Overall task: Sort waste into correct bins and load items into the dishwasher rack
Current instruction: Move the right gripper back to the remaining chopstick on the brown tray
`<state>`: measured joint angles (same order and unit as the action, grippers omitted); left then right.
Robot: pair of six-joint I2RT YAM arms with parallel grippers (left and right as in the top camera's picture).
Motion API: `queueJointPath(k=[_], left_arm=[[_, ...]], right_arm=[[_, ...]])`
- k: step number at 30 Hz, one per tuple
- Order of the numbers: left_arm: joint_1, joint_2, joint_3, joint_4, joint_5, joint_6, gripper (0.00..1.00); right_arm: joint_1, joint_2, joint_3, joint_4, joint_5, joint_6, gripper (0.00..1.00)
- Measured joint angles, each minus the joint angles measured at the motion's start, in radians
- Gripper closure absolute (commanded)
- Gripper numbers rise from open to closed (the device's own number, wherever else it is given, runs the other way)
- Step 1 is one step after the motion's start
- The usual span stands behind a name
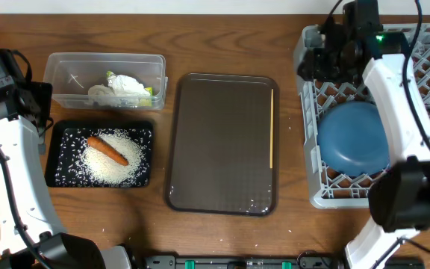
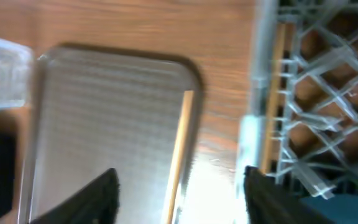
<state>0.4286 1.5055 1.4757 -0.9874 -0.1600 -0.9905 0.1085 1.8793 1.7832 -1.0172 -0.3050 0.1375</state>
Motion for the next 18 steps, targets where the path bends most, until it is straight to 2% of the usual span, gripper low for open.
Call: queueJointPath(k=[6,11,18], left_arm=[[0.000,0.000,0.000,0.000,0.000,0.000,0.01],[0.000,0.000,0.000,0.000,0.000,0.000,0.01],[0.000,0.000,0.000,0.000,0.000,0.000,0.01]], right_arm=[[0.139,-0.030,0.000,-0.030,0.063,0.069,0.24],[0.240,-0.006,-0.011,-0.041,0.170,0.169,0.25],[0.308,0.082,-0.037,-0.040,0.259,0.277,0.29]])
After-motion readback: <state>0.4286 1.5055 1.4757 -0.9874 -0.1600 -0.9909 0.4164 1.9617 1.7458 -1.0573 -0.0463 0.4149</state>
